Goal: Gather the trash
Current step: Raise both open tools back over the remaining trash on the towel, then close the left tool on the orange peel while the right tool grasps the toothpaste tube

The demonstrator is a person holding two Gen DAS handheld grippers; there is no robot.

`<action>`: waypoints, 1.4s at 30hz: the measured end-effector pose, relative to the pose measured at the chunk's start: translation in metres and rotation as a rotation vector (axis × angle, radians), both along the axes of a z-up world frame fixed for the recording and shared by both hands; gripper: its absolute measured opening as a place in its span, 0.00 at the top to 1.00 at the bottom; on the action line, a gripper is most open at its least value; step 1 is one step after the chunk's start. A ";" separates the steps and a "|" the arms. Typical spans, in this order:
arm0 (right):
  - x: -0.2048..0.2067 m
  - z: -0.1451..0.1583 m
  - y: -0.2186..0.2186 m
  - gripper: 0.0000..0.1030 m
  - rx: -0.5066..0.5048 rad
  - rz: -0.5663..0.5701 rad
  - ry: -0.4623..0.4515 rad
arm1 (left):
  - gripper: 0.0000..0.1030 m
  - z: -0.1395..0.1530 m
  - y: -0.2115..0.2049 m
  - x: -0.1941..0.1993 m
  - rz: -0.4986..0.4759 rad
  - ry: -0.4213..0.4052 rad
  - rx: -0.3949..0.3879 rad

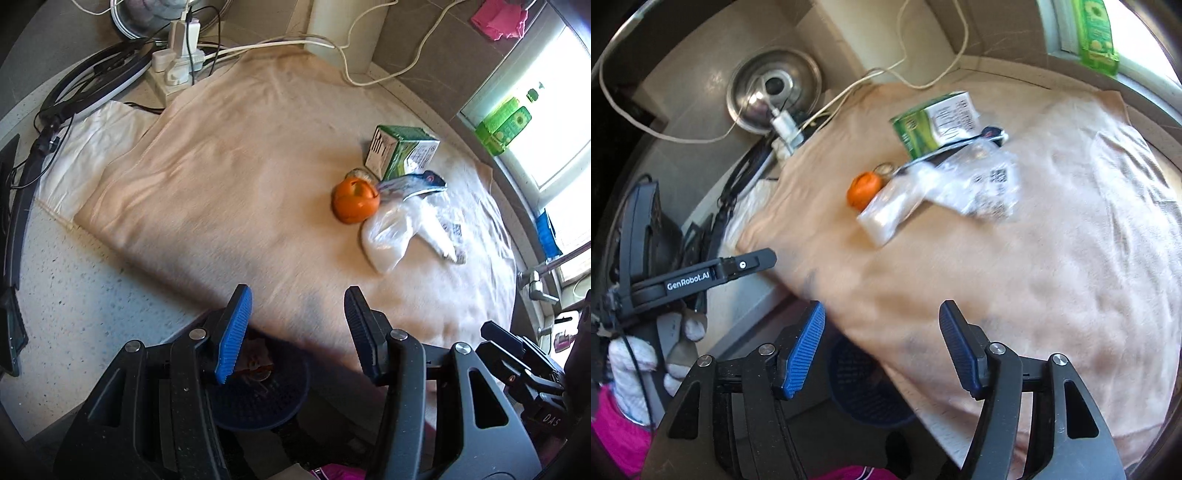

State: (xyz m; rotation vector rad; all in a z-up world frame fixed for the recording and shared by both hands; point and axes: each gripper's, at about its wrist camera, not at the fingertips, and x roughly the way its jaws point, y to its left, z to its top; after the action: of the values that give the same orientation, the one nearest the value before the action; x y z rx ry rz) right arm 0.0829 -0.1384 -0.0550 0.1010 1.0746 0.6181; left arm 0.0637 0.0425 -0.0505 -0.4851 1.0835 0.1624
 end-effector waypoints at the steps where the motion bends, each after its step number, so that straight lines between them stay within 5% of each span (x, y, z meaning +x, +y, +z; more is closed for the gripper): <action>1: 0.007 0.002 -0.006 0.37 0.009 -0.008 0.001 | 0.48 0.000 -0.002 0.005 0.002 -0.003 -0.004; 5: 0.030 0.006 -0.021 0.36 0.019 -0.039 -0.006 | 0.39 0.001 -0.010 0.021 0.010 -0.016 -0.009; 11: 0.064 0.013 -0.043 0.24 0.039 -0.061 -0.015 | 0.39 -0.001 -0.019 0.047 0.010 -0.020 -0.033; 16: 0.097 0.016 -0.054 0.24 0.050 -0.071 -0.012 | 0.39 -0.007 -0.023 0.065 0.028 -0.015 -0.045; 32: 0.204 -0.026 -0.055 0.24 0.192 -0.144 0.203 | 0.39 -0.026 -0.016 0.106 0.080 0.022 -0.088; 37: 0.219 -0.039 -0.052 0.25 0.219 -0.167 0.252 | 0.39 -0.032 -0.015 0.113 0.082 0.038 -0.096; 42: 0.230 -0.050 -0.047 0.37 0.245 -0.170 0.295 | 0.39 -0.037 -0.012 0.118 0.088 0.049 -0.112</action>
State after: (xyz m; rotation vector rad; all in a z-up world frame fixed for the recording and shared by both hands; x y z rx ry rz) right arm 0.3132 -0.1850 -0.1048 0.5046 1.2551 0.5903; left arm 0.1813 0.0301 -0.0873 -0.6327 1.1233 0.1924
